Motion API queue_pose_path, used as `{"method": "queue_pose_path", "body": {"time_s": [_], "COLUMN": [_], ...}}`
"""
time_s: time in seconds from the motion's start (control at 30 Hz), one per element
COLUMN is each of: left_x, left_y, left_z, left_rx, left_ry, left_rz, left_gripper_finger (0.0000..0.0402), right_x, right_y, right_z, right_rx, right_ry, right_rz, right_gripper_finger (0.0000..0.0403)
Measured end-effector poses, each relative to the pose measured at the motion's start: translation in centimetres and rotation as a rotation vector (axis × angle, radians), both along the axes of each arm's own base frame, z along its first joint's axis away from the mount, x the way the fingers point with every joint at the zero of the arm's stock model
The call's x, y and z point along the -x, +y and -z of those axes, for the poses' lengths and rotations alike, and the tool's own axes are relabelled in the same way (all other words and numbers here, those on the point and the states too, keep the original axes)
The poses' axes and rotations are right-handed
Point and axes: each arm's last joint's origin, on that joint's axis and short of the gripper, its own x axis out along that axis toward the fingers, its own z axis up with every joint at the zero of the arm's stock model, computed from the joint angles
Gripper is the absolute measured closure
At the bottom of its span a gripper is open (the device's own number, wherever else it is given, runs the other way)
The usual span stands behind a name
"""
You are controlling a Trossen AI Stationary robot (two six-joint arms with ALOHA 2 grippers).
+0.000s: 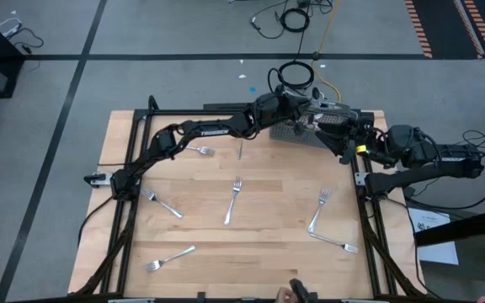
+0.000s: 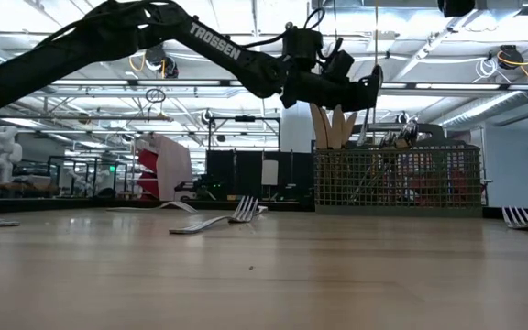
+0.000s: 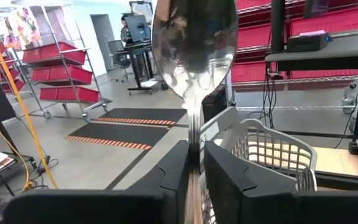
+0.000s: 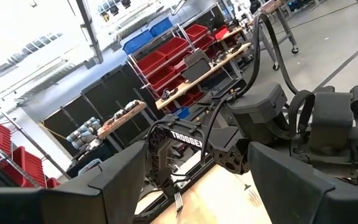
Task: Sort silverware
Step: Put the silver spoon into the silverware basket, then put the silver fork into the silverware basket
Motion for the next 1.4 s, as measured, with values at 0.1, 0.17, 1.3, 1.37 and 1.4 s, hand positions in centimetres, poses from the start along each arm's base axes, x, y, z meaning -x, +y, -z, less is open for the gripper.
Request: {"method": "queue_pose_path", "body": {"time_s": [0.1,0.17,1.3,1.37,1.4], "left_x": [0.0,0.0,12.1,13.1,13.5], "left_y": [0.0,0.0,-10.2,-11.6,-12.3], "left_z": [0.0,0.0,-12.8,-12.1,-11.7], "left_rx": [0.002,0.003,0.529,0.605,0.628], "left_ry": [-0.001,0.000,0.676,0.800,0.858], "left_rz": [0.000,0.001,0.107,0.046,0.012], "left_gripper_finger": [0.0318,0.0303,0.0270,0.0270,0.0270], "right_x": [-0.1,-0.2,-2.2,-2.5,-2.6], "right_y": [0.0,0.0,0.6,0.7,0.7], "right_z": [0.1,0.1,1.0,1.2,1.2], "right_rx": [0.000,0.001,0.039,0.054,0.059], "right_ry": [0.006,0.008,0.094,0.111,0.118], "right_rz": [0.000,0.000,-0.054,-0.054,-0.054], "right_gripper_finger": [0.0133,0.0133,0.0133,0.0133,0.0133]}}
